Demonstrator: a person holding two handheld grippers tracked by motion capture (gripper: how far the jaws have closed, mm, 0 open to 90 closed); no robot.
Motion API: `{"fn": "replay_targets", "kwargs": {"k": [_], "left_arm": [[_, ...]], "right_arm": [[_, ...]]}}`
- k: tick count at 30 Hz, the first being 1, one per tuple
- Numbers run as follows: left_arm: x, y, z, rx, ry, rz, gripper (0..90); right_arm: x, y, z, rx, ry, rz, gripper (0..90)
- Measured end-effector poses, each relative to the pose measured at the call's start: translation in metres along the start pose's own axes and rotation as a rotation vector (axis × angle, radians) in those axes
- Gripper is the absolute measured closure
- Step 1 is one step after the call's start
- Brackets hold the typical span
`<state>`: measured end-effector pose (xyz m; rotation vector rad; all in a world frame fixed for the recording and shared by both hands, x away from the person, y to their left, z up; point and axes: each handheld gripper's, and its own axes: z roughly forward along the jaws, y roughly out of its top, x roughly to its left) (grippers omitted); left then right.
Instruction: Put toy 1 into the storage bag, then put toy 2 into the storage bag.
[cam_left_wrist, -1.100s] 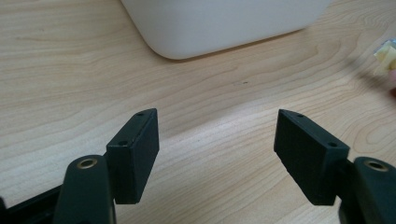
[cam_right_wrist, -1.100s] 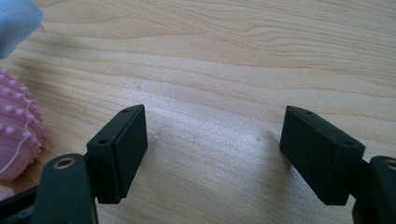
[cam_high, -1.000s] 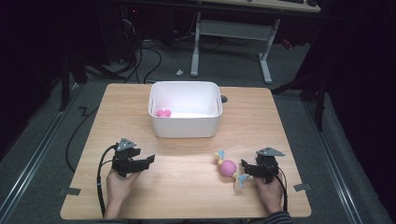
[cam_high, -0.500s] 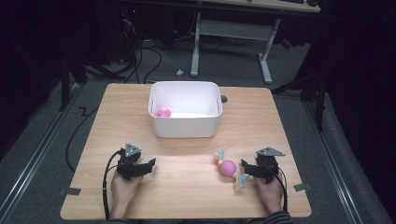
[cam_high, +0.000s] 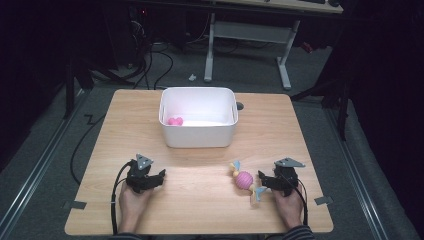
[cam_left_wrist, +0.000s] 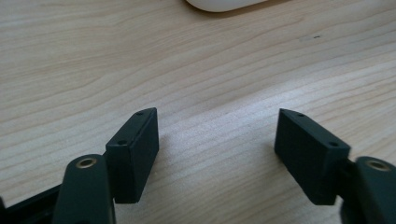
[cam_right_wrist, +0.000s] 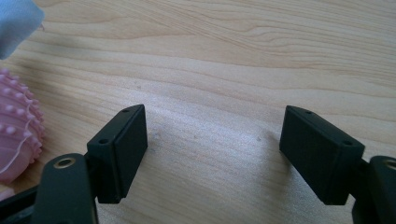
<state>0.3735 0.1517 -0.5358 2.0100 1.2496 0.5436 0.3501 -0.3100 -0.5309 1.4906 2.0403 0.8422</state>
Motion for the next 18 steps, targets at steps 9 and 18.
{"fn": "replay_targets", "kwargs": {"k": [9,18], "left_arm": [[0.0,0.0,0.0,0.002,0.0,-0.001,27.6],[0.0,0.0,0.0,0.002,0.001,-0.003,27.3]], "right_arm": [[-0.001,0.003,-0.001,0.043,0.011,-0.007,17.2],[-0.004,0.002,-0.015,0.021,0.016,0.014,32.3]]}}
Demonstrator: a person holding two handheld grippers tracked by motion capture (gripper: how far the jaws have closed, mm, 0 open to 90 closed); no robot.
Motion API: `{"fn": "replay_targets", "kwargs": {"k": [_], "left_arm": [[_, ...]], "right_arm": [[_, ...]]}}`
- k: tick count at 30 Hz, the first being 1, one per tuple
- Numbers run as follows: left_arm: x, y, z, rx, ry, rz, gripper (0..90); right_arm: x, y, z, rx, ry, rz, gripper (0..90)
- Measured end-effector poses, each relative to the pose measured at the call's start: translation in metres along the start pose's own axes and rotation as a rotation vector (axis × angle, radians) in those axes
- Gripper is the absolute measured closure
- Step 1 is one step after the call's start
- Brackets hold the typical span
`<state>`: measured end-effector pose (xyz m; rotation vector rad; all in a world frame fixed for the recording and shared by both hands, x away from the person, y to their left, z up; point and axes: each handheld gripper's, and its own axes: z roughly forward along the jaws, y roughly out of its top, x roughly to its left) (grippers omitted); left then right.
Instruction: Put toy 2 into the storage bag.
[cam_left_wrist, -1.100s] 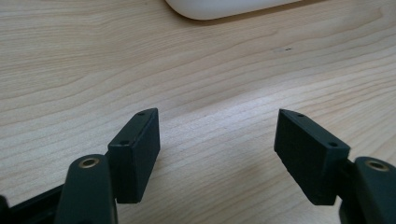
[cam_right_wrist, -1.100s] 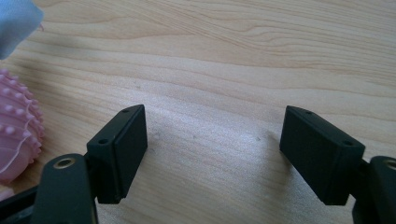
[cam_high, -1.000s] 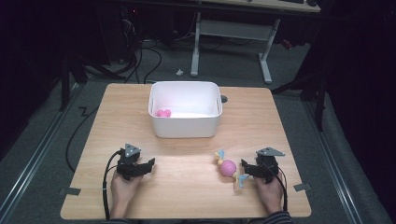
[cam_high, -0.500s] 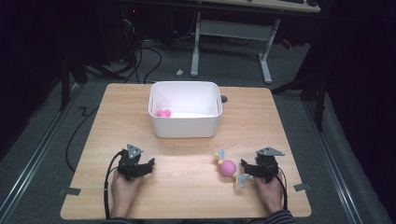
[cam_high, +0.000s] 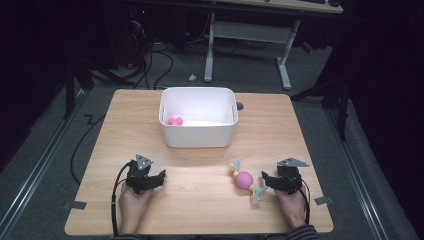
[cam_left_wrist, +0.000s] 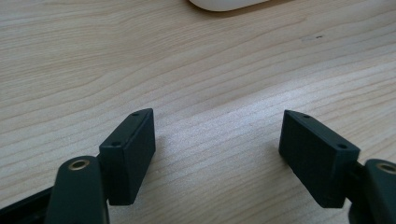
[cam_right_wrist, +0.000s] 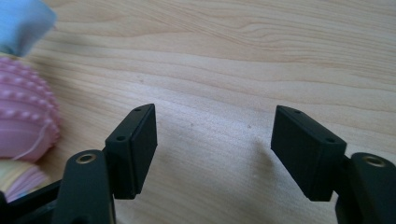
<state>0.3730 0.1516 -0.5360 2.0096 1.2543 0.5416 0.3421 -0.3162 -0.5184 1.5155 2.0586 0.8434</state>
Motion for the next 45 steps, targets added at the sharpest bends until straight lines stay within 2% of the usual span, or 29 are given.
{"fn": "replay_targets", "kwargs": {"k": [3,4,6,8,13,17,22,23,24,25,26,30,36,45], "left_arm": [[0.0,0.0,0.0,0.001,0.0,0.0,27.2],[0.0,0.0,0.0,0.0,0.0,0.0,27.1],[0.0,0.0,0.0,0.001,-0.001,0.001,27.0],[0.0,0.0,0.0,0.001,-0.001,0.001,26.8],[0.0,0.0,0.0,0.0,-0.001,0.0,26.6],[0.0,0.0,0.0,0.002,-0.001,0.0,26.6],[0.0,0.0,0.0,0.002,-0.001,0.0,26.5],[0.0,0.0,0.0,0.002,-0.001,0.0,26.5],[0.0,0.0,0.0,0.0,0.0,0.0,26.5],[0.0,0.0,0.0,0.0,0.0,0.0,26.5],[0.0,0.0,0.0,0.002,-0.001,0.0,26.5],[0.0,0.0,0.0,0.001,0.0,0.0,26.4],[0.0,0.0,0.0,0.005,-0.002,0.003,26.3],[0.0,0.0,0.0,0.005,-0.003,0.004,26.0]], "right_arm": [[0.0,-0.001,-0.01,-0.026,0.026,0.003,33.7],[0.0,-0.002,-0.016,-0.031,0.058,0.005,34.0],[0.0,-0.004,-0.021,-0.027,0.088,0.028,34.0],[-0.001,-0.006,-0.025,-0.034,0.101,0.043,34.0],[0.001,-0.008,-0.032,-0.038,0.111,0.036,34.1],[0.008,-0.008,-0.041,-0.044,0.129,0.002,34.0],[0.023,-0.002,-0.052,-0.03,0.17,-0.066,33.7],[0.023,-0.002,-0.052,-0.03,0.17,-0.066,33.7],[0.029,0.002,-0.054,-0.021,0.187,-0.092,33.3],[0.029,0.002,-0.054,-0.021,0.187,-0.092,33.3],[0.036,0.006,-0.055,-0.013,0.196,-0.124,33.1],[0.046,0.015,-0.051,-0.002,0.215,-0.173,32.2],[0.06,0.025,-0.04,0.031,0.241,-0.217,28.6],[0.067,0.029,-0.021,0.086,0.249,-0.219,24.0]]}}
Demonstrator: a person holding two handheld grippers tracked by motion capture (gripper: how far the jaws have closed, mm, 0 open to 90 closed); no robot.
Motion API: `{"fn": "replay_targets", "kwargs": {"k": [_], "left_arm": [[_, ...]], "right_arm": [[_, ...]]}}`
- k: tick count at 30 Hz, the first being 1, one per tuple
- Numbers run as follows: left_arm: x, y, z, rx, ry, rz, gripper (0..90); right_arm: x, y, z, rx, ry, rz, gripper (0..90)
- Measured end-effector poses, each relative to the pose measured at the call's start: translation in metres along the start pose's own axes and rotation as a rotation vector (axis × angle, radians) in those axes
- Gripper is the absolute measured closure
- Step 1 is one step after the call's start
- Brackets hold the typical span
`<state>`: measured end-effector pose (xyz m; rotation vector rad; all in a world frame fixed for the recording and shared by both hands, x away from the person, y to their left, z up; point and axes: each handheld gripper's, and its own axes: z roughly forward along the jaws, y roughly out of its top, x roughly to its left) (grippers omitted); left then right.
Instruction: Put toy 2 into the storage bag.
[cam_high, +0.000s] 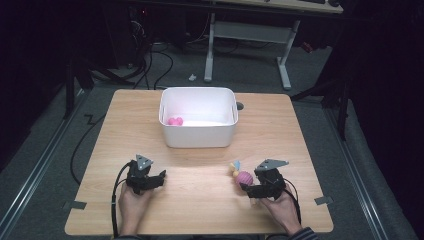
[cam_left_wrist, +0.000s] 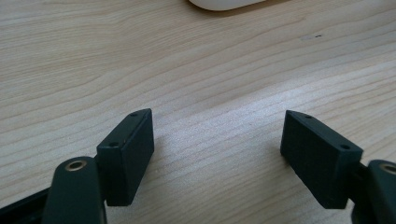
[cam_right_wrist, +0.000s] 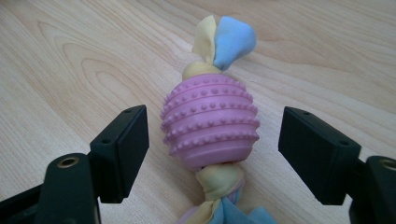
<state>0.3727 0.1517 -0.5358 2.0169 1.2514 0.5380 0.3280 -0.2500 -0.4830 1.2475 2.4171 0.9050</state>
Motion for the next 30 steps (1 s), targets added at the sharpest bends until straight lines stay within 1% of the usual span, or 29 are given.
{"fn": "replay_targets", "kwargs": {"k": [1,3,6,8,10,15,19,20,22,30], "left_arm": [[0.0,0.0,0.0,0.0,0.0,0.0,26.0],[0.0,0.0,0.0,0.0,0.0,0.0,25.9],[0.0,0.0,0.0,0.0,-0.001,0.001,25.9],[0.0,0.0,0.0,0.0,-0.001,0.001,25.8],[0.0,0.0,0.0,0.0,-0.001,0.001,25.8],[0.0,0.0,0.0,0.0,-0.001,0.0,25.8],[0.0,0.0,0.0,0.0,-0.001,0.0,25.7],[0.0,0.0,0.0,-0.002,-0.001,-0.002,25.7],[0.0,0.0,0.0,-0.002,-0.001,-0.002,25.7],[0.0,0.0,0.0,-0.001,-0.001,-0.001,25.7]], "right_arm": [[0.0,0.0,0.0,0.0,0.0,0.0,24.0],[0.001,0.001,0.005,0.022,-0.003,0.007,23.6],[0.001,0.002,0.009,0.032,-0.005,-0.003,23.6],[0.001,0.002,0.011,0.038,-0.004,0.006,23.6],[0.0,0.003,0.015,0.065,-0.002,0.006,23.8],[0.0,0.003,0.019,0.084,-0.001,0.0,26.2],[-0.001,0.003,0.019,0.079,0.003,0.007,28.7],[-0.001,0.003,0.019,0.066,0.008,0.005,31.2],[-0.001,0.002,0.018,0.064,0.012,0.007,32.4],[-0.002,0.002,0.015,0.064,0.013,0.004,33.6]]}}
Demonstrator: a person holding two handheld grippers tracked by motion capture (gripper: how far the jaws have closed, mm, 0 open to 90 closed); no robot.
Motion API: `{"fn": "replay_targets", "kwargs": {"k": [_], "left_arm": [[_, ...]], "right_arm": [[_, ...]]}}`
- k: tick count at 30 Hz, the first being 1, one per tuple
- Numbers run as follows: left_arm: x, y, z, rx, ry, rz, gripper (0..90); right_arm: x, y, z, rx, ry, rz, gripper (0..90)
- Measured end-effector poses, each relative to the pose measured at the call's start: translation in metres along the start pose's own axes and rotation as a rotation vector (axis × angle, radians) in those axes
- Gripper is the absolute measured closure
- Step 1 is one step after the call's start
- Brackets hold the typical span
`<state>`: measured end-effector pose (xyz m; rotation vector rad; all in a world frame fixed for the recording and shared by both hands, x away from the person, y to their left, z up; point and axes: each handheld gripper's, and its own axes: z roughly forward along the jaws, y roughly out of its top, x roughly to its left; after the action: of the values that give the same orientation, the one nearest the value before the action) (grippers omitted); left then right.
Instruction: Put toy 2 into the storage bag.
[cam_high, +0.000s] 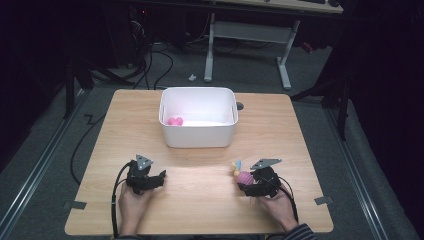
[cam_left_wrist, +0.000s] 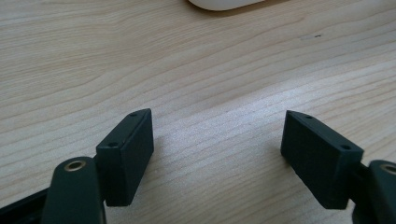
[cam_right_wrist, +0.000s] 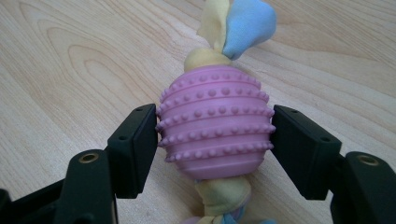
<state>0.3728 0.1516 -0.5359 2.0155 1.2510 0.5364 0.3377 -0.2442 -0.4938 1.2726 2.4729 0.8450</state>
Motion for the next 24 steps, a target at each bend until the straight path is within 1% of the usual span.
{"fn": "replay_targets", "kwargs": {"k": [4,5,7,8,9,12,15,17,20,21,22,24], "left_arm": [[0.0,0.0,0.0,0.0,0.0,0.001,25.7],[0.0,0.0,0.0,0.0,0.001,0.001,25.6],[0.0,0.0,0.0,0.001,0.0,0.001,25.6],[0.0,0.0,0.0,0.0,0.0,0.0,25.7],[0.0,0.0,0.0,0.0,0.0,0.0,25.7],[0.0,0.0,0.0,0.0,0.0,0.0,25.6],[0.0,0.0,0.0,0.0,0.0,0.0,25.7],[0.0,0.0,0.0,0.0,-0.001,0.0,25.7],[0.0,0.0,0.0,-0.001,0.001,0.0,25.7],[0.0,0.0,0.0,0.0,0.0,0.0,25.6],[0.0,0.0,0.0,0.0,0.0,0.0,25.6],[0.0,0.0,0.0,0.0,0.0,0.0,25.6]], "right_arm": [[0.0,0.001,-0.004,0.0,-0.004,-0.002,33.7],[-0.002,0.002,-0.008,-0.01,-0.01,-0.005,33.7],[-0.003,0.002,-0.011,-0.016,-0.009,-0.004,33.7],[-0.005,0.004,-0.015,-0.029,-0.01,0.001,33.7],[-0.005,0.004,-0.015,-0.029,-0.01,0.001,33.7],[-0.009,0.008,-0.026,-0.061,-0.018,0.005,33.7],[-0.011,0.011,-0.031,-0.068,-0.013,0.011,33.7],[-0.014,0.015,-0.036,-0.077,-0.011,0.002,33.8],[-0.016,0.019,-0.038,-0.072,-0.008,-0.005,33.8],[-0.018,0.024,-0.041,-0.073,0.0,-0.016,33.8],[-0.018,0.024,-0.041,-0.073,0.0,-0.016,33.8],[-0.02,0.03,-0.046,-0.073,0.001,-0.021,33.8]]}}
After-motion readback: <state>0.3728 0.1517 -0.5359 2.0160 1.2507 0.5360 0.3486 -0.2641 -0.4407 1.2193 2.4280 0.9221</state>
